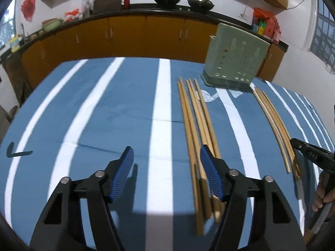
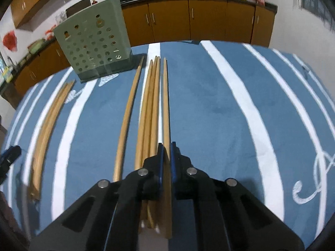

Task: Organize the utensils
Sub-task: 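Grasp a wooden chopstick with the right tool while the left tool grasps another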

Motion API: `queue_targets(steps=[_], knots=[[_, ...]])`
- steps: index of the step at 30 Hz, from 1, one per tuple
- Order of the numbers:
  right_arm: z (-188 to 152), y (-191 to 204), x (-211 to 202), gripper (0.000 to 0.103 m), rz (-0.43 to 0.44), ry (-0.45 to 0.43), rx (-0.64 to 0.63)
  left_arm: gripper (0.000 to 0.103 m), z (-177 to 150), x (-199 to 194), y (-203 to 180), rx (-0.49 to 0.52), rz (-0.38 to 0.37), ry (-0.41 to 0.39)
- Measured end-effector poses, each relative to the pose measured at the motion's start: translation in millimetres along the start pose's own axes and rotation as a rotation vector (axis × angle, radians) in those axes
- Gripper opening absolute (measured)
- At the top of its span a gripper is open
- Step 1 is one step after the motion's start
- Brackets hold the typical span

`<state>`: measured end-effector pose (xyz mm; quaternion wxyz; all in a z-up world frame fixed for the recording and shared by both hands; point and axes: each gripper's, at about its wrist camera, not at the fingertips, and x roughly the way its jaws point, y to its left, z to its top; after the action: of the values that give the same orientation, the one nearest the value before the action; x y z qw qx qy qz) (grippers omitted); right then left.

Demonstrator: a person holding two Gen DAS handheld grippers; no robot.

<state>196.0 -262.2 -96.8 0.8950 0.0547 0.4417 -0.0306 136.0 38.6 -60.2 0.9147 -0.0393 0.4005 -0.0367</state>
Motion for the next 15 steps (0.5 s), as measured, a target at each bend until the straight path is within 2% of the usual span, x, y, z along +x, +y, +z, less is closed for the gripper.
queue_targets(steps=[9,11,15], knots=[[0,-2,1,0.008,0.001,-0.018,-0.003,0.039,2,20,-12,0.043,-0.031,0.072],[-1,-1,1,0.008,0.002,-0.02,-0.003,0.03,1,25,-14,0.055,-0.027,0.098],[-3,-1,-1,0.008,-0.012,-0.023,-0.014,0.027,0,26,-17,0.072,-0.042,0.106]])
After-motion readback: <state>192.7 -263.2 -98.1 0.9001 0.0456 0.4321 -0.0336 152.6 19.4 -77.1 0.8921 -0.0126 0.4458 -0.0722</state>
